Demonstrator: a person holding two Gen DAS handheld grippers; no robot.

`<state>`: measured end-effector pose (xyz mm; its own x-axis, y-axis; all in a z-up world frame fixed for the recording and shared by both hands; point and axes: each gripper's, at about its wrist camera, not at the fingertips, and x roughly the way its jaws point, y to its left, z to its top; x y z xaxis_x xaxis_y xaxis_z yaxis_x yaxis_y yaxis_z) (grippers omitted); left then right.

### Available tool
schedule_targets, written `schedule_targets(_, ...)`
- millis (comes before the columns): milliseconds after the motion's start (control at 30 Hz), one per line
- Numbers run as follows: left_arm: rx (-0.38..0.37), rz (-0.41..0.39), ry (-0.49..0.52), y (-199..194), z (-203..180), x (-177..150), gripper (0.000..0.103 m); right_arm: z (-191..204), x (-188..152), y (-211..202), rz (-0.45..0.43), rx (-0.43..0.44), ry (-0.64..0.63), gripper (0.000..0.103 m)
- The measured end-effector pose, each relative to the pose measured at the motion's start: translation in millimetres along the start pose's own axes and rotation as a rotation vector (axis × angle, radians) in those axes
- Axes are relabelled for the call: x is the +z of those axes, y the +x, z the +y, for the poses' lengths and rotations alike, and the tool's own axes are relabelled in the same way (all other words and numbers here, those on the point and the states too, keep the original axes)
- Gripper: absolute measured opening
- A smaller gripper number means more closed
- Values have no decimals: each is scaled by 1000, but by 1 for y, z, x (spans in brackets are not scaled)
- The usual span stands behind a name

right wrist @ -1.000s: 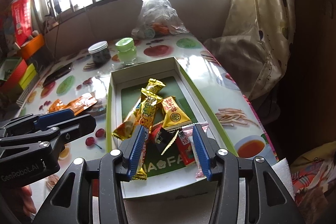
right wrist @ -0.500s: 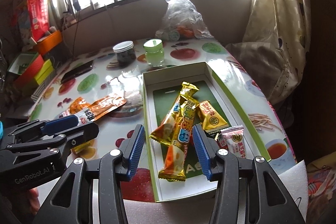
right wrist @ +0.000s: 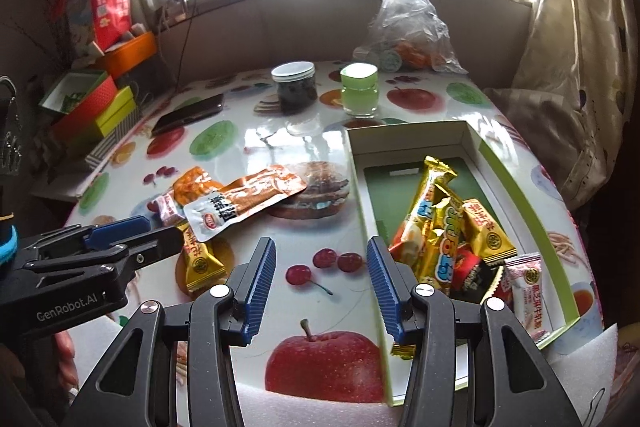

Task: Organize snacks
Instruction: 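Move both open grippers back to the remaining snack pile, then grasp the yellow peanut candy packet with the right gripper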

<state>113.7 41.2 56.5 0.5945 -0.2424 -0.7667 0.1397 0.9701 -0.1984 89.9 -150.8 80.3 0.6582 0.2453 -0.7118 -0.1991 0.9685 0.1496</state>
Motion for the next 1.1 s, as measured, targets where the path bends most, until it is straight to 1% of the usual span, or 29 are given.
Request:
schedule_targets(233, 33, -11, -78, -3, 37, -3, 51, 33, 0, 21, 49, 66, -68, 47)
schedule_targets(500, 74, 12, -152, 3, 73, -12, 51, 55, -3, 48, 107, 147, -95, 47)
schedule_targets(800, 74, 31, -186, 10, 91, -17, 51, 79, -2, 70, 145, 200, -146, 47)
schedule_targets(900, 71, 37, -199, 11, 96, -19, 51, 87, -4, 80, 172, 196, -169, 47)
schedule_targets(1033, 83, 38, -208, 11, 102, -19, 51, 94, -6, 83, 179, 210, -185, 47)
schedule_targets(1067, 84, 39, -208, 11, 103, -19, 51, 95, -6, 84, 178, 211, -184, 44)
schedule_targets(1100, 87, 39, -208, 10, 104, -19, 51, 96, -7, 84, 179, 213, -184, 38)
